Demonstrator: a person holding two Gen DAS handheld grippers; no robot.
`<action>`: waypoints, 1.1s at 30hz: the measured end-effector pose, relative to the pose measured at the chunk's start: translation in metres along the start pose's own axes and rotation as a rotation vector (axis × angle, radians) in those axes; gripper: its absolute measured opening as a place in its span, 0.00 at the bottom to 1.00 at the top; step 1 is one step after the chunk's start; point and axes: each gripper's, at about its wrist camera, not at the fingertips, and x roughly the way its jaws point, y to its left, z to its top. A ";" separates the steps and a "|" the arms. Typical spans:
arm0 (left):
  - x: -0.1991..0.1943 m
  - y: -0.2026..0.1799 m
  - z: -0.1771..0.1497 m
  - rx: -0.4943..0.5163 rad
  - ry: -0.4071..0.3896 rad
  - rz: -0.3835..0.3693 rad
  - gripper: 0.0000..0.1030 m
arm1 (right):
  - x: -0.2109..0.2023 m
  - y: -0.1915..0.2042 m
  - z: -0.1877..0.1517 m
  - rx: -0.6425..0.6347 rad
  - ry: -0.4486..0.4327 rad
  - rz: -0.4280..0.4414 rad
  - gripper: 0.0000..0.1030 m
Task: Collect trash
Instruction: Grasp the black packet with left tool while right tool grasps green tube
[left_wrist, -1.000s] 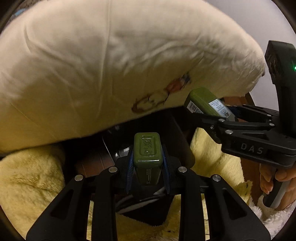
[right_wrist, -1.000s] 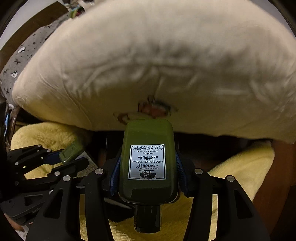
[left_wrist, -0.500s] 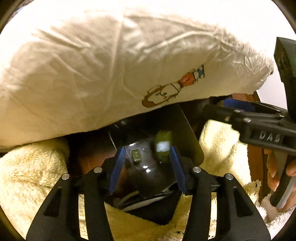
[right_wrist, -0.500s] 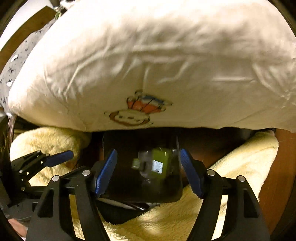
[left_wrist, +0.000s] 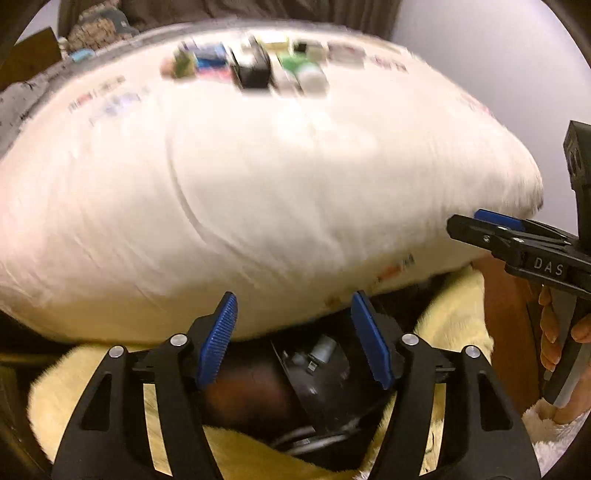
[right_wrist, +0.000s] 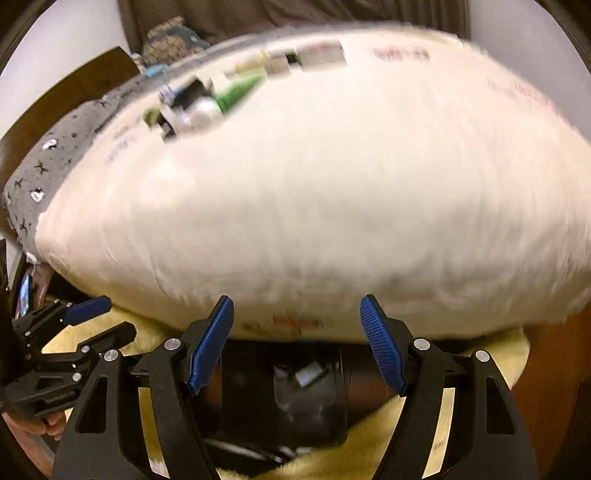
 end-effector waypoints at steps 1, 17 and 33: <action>-0.003 0.003 0.008 -0.002 -0.019 0.014 0.60 | -0.001 0.003 0.009 -0.010 -0.018 0.000 0.70; -0.004 0.037 0.127 -0.078 -0.203 0.023 0.61 | 0.023 0.015 0.103 -0.014 -0.140 -0.044 0.70; 0.082 0.052 0.207 -0.129 -0.094 0.031 0.54 | 0.053 0.022 0.135 -0.011 -0.122 -0.002 0.70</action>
